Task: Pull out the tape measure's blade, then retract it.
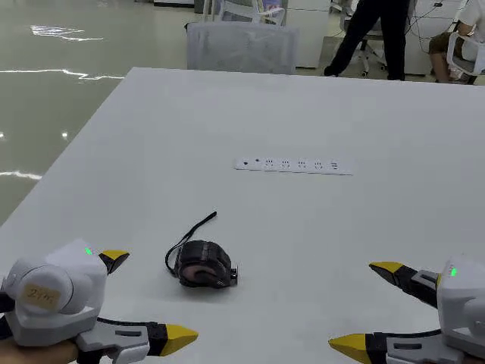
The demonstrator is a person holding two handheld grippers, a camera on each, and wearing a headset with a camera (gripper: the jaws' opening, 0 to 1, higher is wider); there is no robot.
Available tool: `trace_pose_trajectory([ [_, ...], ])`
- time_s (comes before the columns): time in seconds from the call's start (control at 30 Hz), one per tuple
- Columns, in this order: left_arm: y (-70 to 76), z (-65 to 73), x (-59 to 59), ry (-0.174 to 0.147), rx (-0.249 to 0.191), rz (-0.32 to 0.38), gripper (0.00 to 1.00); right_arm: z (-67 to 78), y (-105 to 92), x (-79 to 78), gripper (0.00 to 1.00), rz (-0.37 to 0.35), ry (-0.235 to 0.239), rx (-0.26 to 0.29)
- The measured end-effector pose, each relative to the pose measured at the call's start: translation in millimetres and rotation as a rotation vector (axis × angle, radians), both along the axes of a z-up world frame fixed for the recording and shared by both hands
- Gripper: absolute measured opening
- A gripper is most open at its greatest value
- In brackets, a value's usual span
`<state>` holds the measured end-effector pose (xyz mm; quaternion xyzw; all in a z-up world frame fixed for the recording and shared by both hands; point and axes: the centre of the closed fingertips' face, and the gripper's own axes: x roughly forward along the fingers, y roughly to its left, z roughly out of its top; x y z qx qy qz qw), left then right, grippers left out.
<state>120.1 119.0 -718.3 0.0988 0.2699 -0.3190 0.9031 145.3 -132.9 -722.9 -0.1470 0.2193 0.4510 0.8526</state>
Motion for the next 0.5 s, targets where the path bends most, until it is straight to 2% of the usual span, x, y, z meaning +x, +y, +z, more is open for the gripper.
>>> trace_pose_trajectory([
  [0.07,0.3,-0.9,-0.3,0.002,-0.001,-0.002,0.99,4.2,3.0,-2.4,0.85,0.003,-0.003,0.002],
  [0.2,4.3,-4.8,0.2,0.005,0.003,-0.004,0.99,-1.3,-0.7,2.0,0.86,0.002,-0.002,0.000],
  [0.5,1.4,-3.5,-1.1,0.007,0.008,-0.008,0.99,0.9,-0.4,-1.2,0.85,0.000,0.001,0.001],
])
